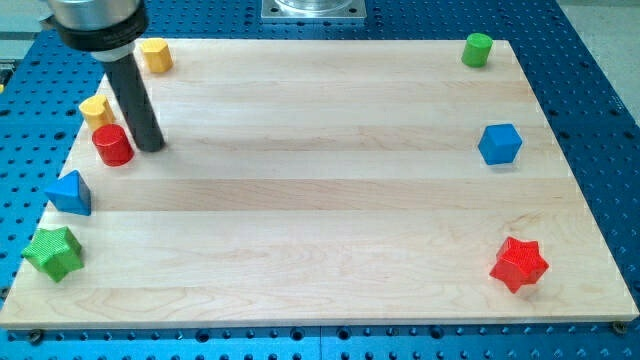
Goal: Place the green circle underneath the yellow hexagon
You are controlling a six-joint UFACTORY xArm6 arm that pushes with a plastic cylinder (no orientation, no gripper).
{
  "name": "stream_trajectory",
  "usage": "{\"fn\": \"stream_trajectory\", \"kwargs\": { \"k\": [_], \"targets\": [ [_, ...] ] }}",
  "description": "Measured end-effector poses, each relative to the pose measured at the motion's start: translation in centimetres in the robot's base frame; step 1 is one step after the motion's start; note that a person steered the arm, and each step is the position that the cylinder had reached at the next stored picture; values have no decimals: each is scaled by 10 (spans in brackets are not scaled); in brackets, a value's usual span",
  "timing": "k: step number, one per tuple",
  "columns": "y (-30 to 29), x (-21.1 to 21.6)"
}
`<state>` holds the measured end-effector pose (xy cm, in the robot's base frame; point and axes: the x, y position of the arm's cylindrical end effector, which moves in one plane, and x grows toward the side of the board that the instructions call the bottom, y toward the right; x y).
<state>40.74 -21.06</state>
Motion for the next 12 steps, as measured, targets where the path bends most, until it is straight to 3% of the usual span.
{"fn": "stream_trajectory", "kwargs": {
  "k": [5, 6, 8, 10, 11, 12],
  "targets": [
    [-4, 5],
    [41, -13],
    [283, -70],
    [422, -84],
    [505, -142],
    [544, -192]
  ]
}}
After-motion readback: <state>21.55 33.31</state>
